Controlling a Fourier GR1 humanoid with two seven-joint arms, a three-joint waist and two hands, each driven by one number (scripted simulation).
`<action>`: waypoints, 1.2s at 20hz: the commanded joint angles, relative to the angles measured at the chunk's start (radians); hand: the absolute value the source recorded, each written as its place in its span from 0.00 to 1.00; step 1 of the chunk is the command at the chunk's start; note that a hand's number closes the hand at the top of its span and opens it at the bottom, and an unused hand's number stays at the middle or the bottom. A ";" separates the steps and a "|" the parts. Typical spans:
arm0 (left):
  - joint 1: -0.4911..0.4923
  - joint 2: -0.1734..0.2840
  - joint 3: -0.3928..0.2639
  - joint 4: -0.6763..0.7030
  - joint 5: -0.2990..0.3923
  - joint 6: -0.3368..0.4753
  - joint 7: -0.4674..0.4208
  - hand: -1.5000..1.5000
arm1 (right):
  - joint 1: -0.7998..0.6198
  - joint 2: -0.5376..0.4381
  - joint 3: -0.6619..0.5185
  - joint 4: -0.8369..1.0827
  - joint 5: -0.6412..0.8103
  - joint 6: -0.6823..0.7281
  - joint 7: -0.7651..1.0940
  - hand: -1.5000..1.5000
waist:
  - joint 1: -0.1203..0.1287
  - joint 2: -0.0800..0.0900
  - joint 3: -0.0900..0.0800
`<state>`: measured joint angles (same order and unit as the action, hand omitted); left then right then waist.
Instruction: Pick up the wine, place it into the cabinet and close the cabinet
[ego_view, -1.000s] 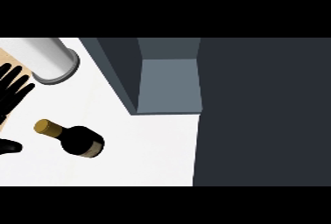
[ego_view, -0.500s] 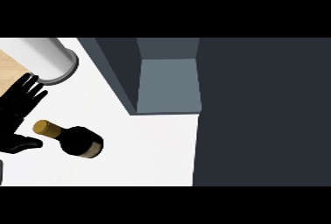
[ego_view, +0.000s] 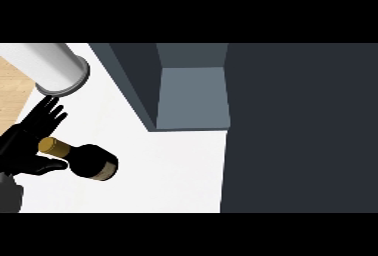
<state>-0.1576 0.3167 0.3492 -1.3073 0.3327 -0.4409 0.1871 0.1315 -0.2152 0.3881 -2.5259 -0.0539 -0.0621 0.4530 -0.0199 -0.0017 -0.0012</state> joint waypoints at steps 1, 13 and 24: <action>-0.038 0.006 0.000 0.168 -0.062 -0.019 -0.107 0.00 | 0.053 -0.030 -0.019 -0.251 -0.061 0.001 0.096 0.00 | -0.012 0.003 -0.001; -0.035 -0.049 -0.066 0.282 -0.137 -0.036 -0.218 0.00 | 0.037 -0.033 0.015 -0.282 -0.028 -0.037 0.133 0.00 | 0.002 -0.003 0.000; -0.035 -0.051 -0.059 0.507 -0.186 -0.091 -0.431 0.00 | 0.040 -0.034 -0.014 -0.244 -0.059 -0.029 0.095 0.00 | 0.002 0.001 0.000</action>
<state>-0.2063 0.2786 0.2889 -0.8581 0.1578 -0.5246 -0.1826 0.1194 -0.2295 0.3988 -2.5279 -0.0521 -0.0852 0.4546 -0.0211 -0.0023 -0.0007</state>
